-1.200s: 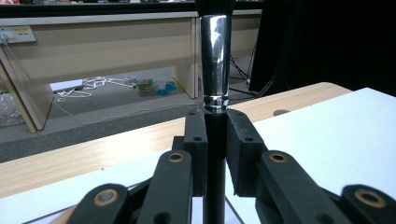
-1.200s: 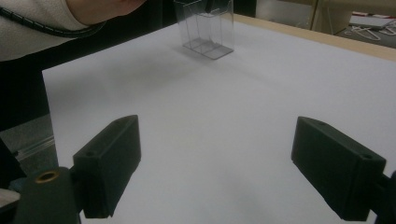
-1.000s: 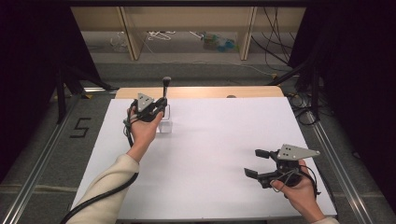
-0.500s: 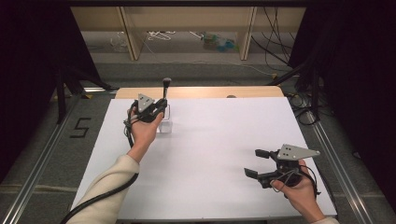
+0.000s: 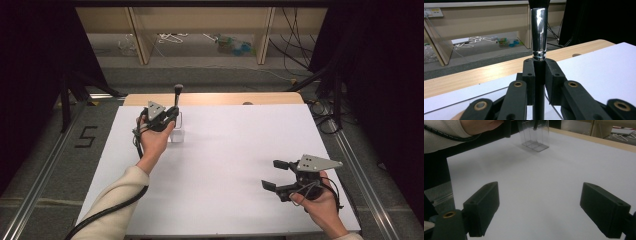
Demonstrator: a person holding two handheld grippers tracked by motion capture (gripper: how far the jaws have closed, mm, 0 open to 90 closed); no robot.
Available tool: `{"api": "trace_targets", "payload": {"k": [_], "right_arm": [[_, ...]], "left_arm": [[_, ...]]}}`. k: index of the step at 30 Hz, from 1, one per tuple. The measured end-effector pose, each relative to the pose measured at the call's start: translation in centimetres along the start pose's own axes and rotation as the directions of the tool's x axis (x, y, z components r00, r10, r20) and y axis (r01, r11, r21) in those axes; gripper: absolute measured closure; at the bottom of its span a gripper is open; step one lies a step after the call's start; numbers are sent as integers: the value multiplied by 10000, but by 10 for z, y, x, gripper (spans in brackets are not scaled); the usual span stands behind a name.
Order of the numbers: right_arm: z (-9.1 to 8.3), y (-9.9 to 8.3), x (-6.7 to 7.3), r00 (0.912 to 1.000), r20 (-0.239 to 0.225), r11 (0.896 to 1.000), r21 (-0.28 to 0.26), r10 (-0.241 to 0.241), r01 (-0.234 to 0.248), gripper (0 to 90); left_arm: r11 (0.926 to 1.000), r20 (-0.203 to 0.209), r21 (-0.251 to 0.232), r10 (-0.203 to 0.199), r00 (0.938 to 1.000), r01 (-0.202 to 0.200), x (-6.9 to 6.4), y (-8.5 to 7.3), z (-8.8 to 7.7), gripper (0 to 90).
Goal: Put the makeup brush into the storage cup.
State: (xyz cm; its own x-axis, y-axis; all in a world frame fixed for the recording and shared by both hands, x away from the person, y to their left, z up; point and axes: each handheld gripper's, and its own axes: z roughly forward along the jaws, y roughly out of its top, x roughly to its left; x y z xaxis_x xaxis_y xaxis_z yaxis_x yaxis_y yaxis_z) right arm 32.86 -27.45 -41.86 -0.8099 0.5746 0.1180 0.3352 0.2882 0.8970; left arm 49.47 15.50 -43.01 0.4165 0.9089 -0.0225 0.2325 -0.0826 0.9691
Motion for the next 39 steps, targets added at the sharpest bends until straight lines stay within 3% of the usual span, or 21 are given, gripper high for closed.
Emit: {"api": "trace_targets", "payload": {"k": [5,21,23,31,39], "right_arm": [[1,0,0,10000,-74,9999,-148,32,-33,166],[0,0,0,10000,-61,9999,74,73,-72,166],[3,-1,0,9998,-184,9995,-329,32,-38,166],[1,0,0,10000,-92,9999,-126,30,-31,166],[3,-1,0,9998,-174,9996,-271,38,-42,166]], "left_arm": [[10000,-5,45,58,10000,-58,1,-1,1,790],[9998,18,148,91,10000,-91,0,-4,2,790],[9998,19,159,87,10000,-87,0,-4,2,790],[9998,-10,194,50,10000,-49,0,-5,3,790],[9997,22,224,62,10000,-63,1,-5,3,790]]}}
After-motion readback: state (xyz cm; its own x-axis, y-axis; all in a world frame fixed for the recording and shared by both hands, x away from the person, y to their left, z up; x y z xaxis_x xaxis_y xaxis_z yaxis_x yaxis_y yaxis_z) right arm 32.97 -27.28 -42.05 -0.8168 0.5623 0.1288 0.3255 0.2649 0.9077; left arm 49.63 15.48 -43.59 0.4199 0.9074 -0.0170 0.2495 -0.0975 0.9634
